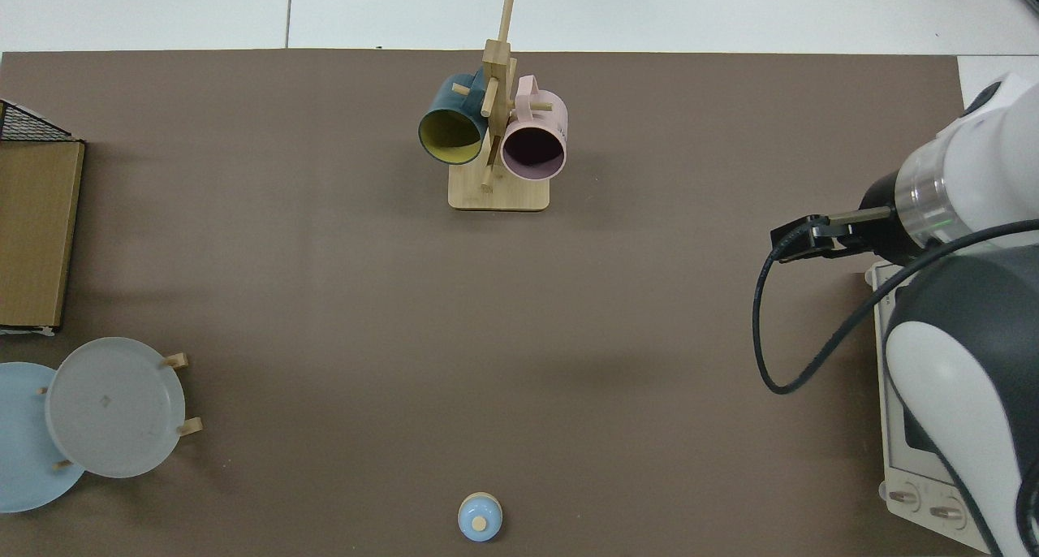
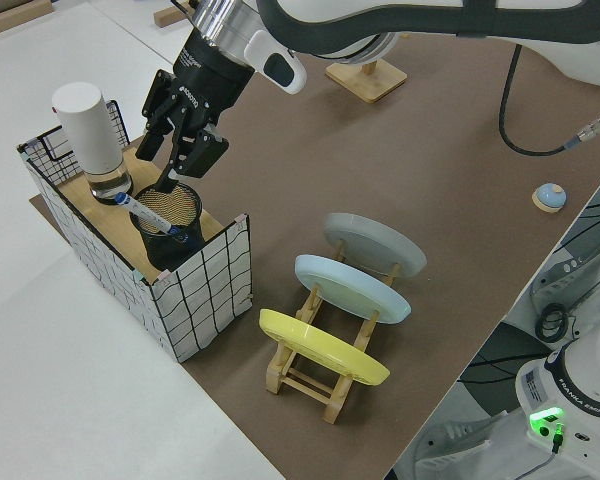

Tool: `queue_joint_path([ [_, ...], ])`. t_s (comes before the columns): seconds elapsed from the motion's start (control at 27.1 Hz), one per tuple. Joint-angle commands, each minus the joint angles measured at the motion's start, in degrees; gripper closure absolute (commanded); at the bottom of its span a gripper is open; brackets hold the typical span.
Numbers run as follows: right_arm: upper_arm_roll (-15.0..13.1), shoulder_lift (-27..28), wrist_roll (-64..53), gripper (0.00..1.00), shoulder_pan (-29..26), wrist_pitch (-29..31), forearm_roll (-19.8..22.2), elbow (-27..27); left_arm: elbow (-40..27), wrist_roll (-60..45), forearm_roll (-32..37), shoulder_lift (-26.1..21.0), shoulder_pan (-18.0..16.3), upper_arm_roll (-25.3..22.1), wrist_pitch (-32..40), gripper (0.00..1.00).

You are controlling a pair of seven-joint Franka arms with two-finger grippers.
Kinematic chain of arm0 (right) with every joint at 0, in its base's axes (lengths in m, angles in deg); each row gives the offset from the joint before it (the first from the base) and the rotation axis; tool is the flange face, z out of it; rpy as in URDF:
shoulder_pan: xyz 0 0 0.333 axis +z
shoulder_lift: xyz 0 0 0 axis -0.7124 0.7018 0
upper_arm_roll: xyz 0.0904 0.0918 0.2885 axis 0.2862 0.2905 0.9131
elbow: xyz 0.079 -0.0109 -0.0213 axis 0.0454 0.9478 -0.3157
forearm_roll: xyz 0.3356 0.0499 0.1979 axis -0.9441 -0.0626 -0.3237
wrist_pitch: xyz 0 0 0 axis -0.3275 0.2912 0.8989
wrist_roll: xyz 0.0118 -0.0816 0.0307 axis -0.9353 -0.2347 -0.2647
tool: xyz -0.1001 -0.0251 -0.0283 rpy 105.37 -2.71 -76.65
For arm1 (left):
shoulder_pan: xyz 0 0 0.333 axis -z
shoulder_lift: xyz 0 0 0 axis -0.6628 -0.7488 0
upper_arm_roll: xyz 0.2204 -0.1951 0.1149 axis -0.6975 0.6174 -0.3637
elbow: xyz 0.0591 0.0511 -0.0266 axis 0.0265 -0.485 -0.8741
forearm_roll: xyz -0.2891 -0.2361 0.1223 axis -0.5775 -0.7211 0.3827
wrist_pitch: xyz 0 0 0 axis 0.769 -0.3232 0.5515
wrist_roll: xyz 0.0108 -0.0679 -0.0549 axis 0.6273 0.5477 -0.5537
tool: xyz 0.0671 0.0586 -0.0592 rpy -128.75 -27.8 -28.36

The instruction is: Put markers into pen holder

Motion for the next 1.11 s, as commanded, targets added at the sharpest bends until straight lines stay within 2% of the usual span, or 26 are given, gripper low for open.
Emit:
queue_joint_path([
  [0.0, 0.68, -0.69, 0.84, 0.0, -0.98, -0.02, -0.57, 0.55, 0.96, 0.37, -0.75, 0.72, 0.06, 0.79, 1.33, 0.36],
  [0.18, 0.68, -0.69, 0.84, 0.0, -0.98, -0.02, -0.48, 0.55, 1.93, 0.19, -0.66, 0.89, 0.67, 1.49, 1.33, 0.36],
  [0.48, 0.68, -0.69, 0.84, 0.0, -0.98, -0.02, -0.57, 0.55, 5.35, 0.28, -1.8, 0.98, 9.44, -4.3, 3.79, 0.36],
  [0.59, 0.68, -0.69, 0.84, 0.0, -0.98, -0.02, -0.48, 0.55, 6.94, -0.07, -5.39, 1.59, 13.05, -7.37, 5.89, 0.35],
  [0.78, 0.68, -0.69, 0.84, 0.0, -0.98, -0.02, -0.48, 0.55, 7.47, -1.82, -14.35, 4.06, 17.19, -11.42, 7.39, 0.31],
  [0.85, 0.68, -0.69, 0.84, 0.0, -0.98, -0.02, -0.48, 0.55, 7.38, -4.37, -18.39, 4.59, 18.94, -13.17, 8.53, 0.29],
  [0.89, 0.68, -0.69, 0.84, 0.0, -0.98, -0.02, -0.48, 0.55, 7.47, -5.51, -19.98, 4.59, 19.82, -13.88, 9.58, 0.22],
  [0.96, 0.68, -0.69, 0.84, 0.0, -0.98, -0.02, -0.57, 0.55, 7.47, -8.67, -21.57, 4.85, 22.1, -15.46, 11.78, 0.0],
  [1.07, 0.68, -0.69, 0.84, 0.0, -0.98, -0.02, -0.48, 0.55, 7.29, -16.66, -21.75, 5.73, 25.01, -16.08, 14.5, 0.0],
])
